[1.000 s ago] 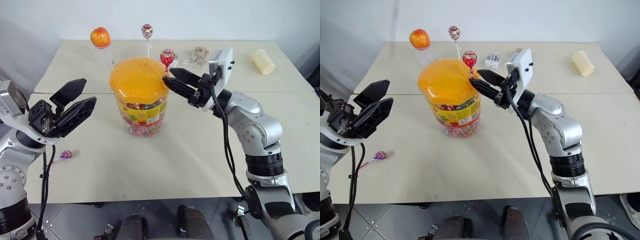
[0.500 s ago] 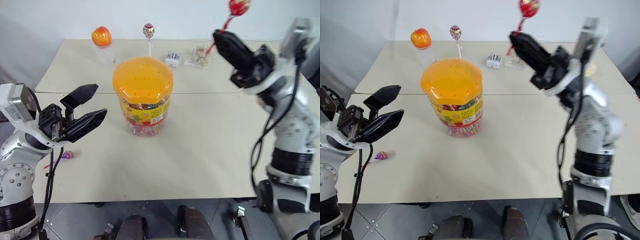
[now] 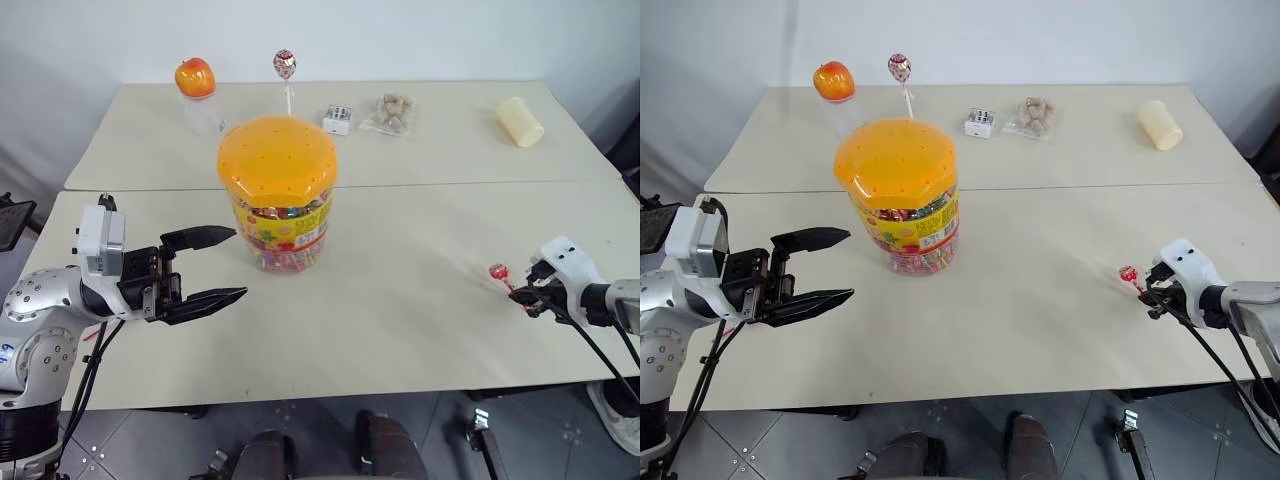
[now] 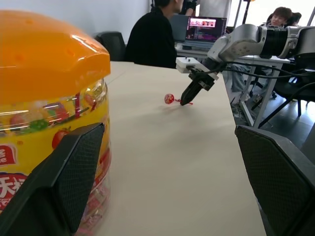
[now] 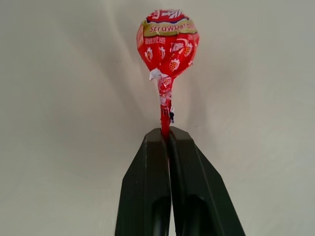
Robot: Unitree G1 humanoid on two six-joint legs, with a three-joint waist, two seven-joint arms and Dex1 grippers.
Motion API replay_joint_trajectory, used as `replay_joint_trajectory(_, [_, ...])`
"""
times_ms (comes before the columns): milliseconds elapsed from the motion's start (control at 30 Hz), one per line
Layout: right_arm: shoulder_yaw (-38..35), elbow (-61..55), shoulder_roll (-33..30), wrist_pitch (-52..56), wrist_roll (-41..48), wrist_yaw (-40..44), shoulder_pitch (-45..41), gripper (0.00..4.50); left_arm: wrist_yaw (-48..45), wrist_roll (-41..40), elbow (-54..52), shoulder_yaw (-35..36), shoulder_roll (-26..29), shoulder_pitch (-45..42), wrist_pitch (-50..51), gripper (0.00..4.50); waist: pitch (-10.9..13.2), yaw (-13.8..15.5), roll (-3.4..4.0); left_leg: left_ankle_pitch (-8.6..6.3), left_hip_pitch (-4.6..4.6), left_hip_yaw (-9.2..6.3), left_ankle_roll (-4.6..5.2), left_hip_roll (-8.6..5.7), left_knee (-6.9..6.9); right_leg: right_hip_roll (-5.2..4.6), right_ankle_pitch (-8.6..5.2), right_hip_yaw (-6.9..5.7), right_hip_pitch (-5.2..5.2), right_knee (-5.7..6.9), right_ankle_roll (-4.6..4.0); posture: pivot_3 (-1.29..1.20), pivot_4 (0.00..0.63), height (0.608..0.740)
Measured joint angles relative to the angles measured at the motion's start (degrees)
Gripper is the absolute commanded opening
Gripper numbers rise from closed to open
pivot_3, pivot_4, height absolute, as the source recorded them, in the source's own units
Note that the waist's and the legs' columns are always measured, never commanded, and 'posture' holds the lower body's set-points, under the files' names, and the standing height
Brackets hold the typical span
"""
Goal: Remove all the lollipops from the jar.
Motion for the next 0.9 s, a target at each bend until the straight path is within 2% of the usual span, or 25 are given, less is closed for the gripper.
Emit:
replay_joint_trajectory(200, [-5.52,1.58,4.89,-12.29,1.14,7.28,1.00,2.98,3.32,-2.73,-0.07,2.38,-1.37,-0.13,2.01,4.50,0.04,0.12,0.05,0.00,-0.03,-0.03,0.00,0.02,-0.01,0.02,0.00,-0.02,-0.03,0.00,0.00,0.00,0.150,0.740])
replay_joint_trajectory(267, [-8.29,1.81,8.23,-16.60,3.60,9.94,-2.26,2.98,6.35,-4.89,0.00,4.22,-2.85,-0.46,3.07,4.50,0.07,-0.10,0.11,0.00,-0.02,-0.03,0.00,0.03,-0.01,0.02,0.00,0.01,-0.03,-0.01,0.00,0.00,0.150,0.740])
replay_joint_trajectory(333, [-10.46,1.06,10.80,-18.39,7.48,11.88,-9.11,2.98,11.34,-7.87,0.31,6.59,-5.82,-2.38,3.86,4.50,0.15,-0.16,0.23,0.00,0.00,-0.16,0.01,0.04,0.02,0.02,0.01,0.09,-0.04,0.01,0.00,0.00,0.150,0.740])
replay_joint_trajectory(433, [-11.42,-1.55,18.12,-13.98,15.01,10.75,-25.27,2.98,19.47,-11.85,3.33,11.85,-9.15,-4.67,4.06,4.50,0.18,-0.52,0.29,-0.02,0.10,-0.25,-0.04,0.20,0.01,0.15,0.06,0.12,-0.11,0.14,-0.10,0.00,0.150,0.740])
replay_joint_trajectory(500, [-8.59,-3.30,22.95,-9.44,17.43,8.03,-35.19,2.98,23.26,-13.53,4.91,13.59,-10.45,-5.78,4.31,4.50,0.17,-0.27,0.29,-0.06,0.06,-0.20,-0.14,0.25,0.03,0.20,0.07,-0.05,-0.17,0.34,-0.12,0.00,0.150,0.740])
replay_joint_trajectory(600, [-4.22,-0.34,28.53,-5.59,16.37,4.68,-42.49,2.98,25.39,-14.02,6.17,14.72,-10.76,-6.08,4.42,4.50,0.11,0.11,0.18,-0.10,-0.09,-0.31,-0.17,0.21,0.02,0.19,0.08,-0.28,-0.18,0.33,-0.12,0.00,0.150,0.740])
replay_joint_trajectory(733, [2.95,9.99,36.94,-3.41,10.27,0.40,-50.96,2.98,26.46,-13.98,6.94,14.33,-11.18,-6.40,4.44,4.50,0.12,0.19,0.17,-0.12,-0.22,-0.35,-0.13,0.10,0.01,0.13,0.09,-0.42,-0.21,0.26,-0.10,0.00,0.150,0.740])
replay_joint_trajectory(900, [4.75,18.43,44.38,-2.78,6.10,-3.27,-57.71,2.98,26.55,-13.92,6.54,12.98,-12.42,-6.40,4.43,4.50,0.12,-0.55,0.17,-0.11,-0.23,-0.38,-0.13,0.15,-0.09,0.19,0.08,-0.56,-0.25,0.26,-0.10,0.00,0.150,0.740])
